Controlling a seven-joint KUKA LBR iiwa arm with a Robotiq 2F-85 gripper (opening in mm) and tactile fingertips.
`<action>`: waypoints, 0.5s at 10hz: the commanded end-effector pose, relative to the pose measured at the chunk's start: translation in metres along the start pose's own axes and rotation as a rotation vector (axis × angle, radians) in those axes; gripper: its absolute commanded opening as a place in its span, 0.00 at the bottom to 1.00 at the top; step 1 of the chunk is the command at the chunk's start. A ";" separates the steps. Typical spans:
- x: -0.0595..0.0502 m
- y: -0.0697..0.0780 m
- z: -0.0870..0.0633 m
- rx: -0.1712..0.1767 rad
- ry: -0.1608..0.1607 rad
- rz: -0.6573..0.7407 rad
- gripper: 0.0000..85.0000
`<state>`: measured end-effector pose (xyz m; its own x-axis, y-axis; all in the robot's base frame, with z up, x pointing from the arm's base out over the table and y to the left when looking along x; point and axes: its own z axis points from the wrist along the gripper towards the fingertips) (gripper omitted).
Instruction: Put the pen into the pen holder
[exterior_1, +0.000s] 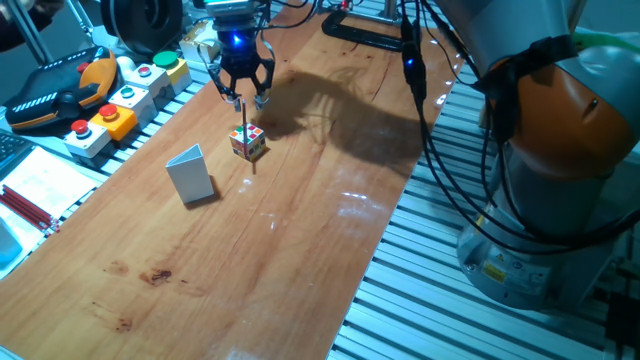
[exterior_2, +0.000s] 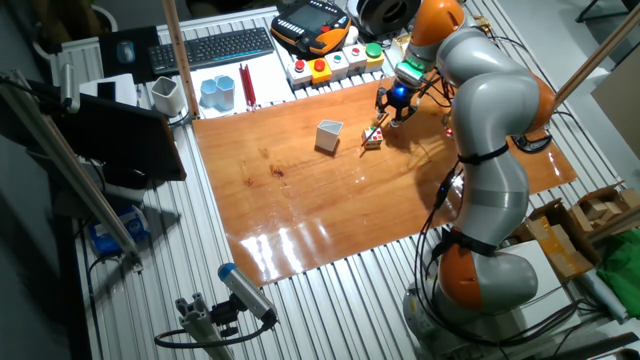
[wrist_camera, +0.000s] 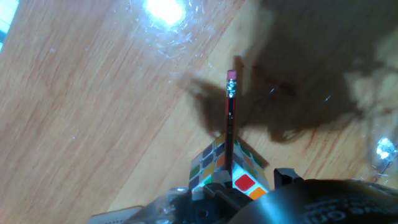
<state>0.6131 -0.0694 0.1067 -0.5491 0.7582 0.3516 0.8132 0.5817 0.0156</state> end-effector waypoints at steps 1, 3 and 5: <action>-0.001 0.001 0.001 -0.001 0.001 0.005 0.50; -0.003 0.002 0.004 -0.003 0.004 0.017 0.50; -0.008 0.002 0.009 -0.006 0.007 0.020 0.50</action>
<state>0.6178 -0.0715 0.0957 -0.5307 0.7683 0.3578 0.8259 0.5636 0.0147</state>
